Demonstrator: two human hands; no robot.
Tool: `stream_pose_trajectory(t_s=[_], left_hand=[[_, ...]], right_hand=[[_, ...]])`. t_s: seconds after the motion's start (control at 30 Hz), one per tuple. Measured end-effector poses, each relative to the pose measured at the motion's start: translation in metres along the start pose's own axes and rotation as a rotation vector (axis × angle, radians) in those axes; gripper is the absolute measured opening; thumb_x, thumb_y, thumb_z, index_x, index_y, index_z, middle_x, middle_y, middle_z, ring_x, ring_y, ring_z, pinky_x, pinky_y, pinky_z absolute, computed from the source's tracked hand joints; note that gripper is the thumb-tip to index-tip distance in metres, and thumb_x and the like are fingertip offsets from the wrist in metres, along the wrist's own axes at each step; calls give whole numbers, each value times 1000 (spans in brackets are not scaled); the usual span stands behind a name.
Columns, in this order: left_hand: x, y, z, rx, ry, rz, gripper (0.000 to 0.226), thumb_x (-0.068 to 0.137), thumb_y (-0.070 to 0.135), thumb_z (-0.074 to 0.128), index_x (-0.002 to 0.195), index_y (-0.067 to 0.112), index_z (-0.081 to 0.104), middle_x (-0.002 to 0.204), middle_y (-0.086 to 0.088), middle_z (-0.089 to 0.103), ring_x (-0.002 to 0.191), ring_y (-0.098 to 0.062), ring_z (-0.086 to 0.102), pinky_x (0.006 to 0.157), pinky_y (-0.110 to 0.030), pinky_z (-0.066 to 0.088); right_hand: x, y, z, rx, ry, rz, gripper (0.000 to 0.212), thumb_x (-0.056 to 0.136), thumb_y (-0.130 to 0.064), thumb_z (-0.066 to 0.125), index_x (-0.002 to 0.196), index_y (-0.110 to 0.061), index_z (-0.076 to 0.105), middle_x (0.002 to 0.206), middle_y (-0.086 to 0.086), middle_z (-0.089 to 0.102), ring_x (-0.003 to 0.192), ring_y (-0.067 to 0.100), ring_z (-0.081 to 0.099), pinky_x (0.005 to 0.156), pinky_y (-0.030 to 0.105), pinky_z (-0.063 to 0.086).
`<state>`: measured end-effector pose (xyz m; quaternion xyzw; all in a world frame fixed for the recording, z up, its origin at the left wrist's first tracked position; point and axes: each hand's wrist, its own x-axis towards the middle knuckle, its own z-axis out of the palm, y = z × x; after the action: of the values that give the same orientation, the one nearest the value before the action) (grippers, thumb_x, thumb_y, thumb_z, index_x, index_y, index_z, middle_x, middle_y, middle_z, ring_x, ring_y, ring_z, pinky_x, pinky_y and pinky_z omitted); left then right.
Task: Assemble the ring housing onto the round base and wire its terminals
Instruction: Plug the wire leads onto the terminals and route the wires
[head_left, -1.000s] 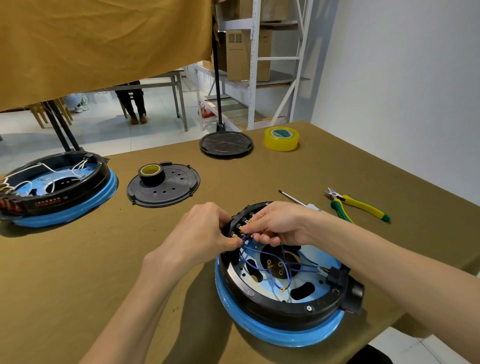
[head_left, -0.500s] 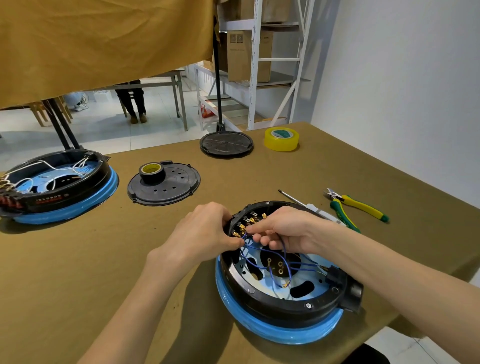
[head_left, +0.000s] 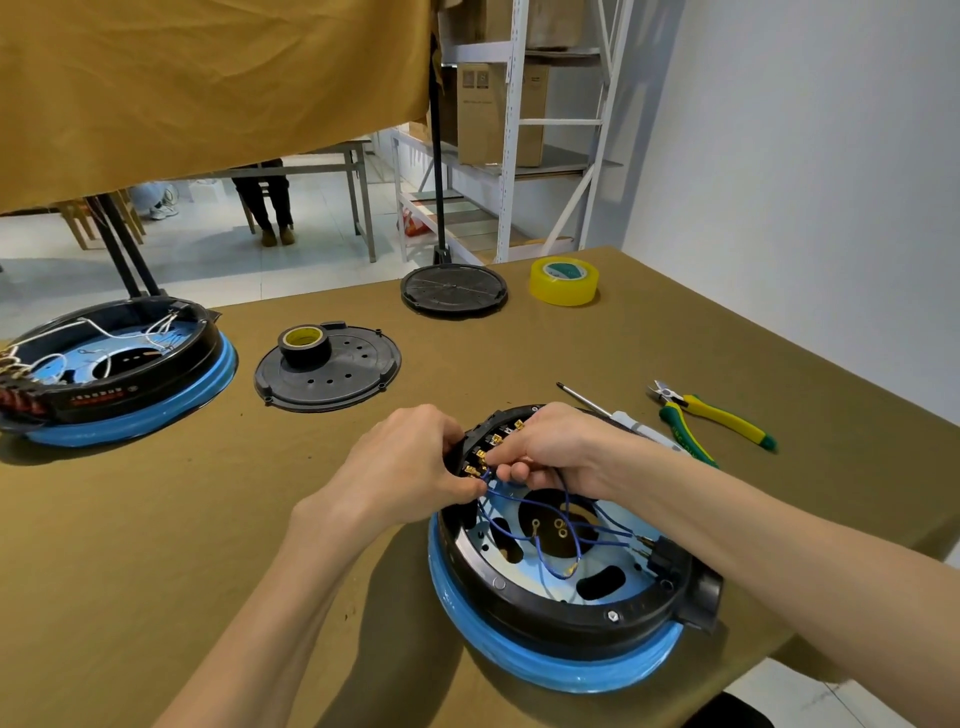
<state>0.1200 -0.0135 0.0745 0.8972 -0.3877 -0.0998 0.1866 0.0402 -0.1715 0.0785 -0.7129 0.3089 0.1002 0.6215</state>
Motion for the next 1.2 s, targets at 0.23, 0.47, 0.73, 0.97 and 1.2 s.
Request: stream_pose_trajectory(t_s=[0.23,0.47,0.73,0.97,1.2], left_hand=[[1,0,5,-7,14,-11,51,82,60,77,118,25,70,106,10,70,95,-13,67,86,-41,59],[8,-7,9,-160,-33,57,47,83,47,81,126,34,67,96,21,65,83,4,62,72,-28,55],[13,-16,14,-194,-28,88,58,83,48,82,137,40,61,95,26,60,82,7,59,65,-20,47],[13,-15,13,-178,-20,95,53,84,47,81,133,39,64,92,23,63,81,4,62,76,-32,59],[12,-14,13,-202,-26,116,46,86,43,81,130,39,67,94,17,70,77,3,65,75,-32,61]], right_hand=[[-5,17,-10,135,19,-86,12,100,-7,63,97,4,66,63,9,65,44,11,58,40,18,45],[-2,15,-16,28,49,-153,12,98,-9,68,92,0,70,62,8,67,43,11,57,38,19,42],[0,10,-15,-8,34,-95,19,100,-4,64,82,3,68,58,7,65,42,10,57,39,19,44],[-1,12,-16,66,22,-57,13,99,0,62,89,6,67,60,9,64,44,12,58,42,19,49],[2,9,-17,58,7,-41,13,97,0,65,87,7,68,58,9,64,44,10,59,42,18,48]])
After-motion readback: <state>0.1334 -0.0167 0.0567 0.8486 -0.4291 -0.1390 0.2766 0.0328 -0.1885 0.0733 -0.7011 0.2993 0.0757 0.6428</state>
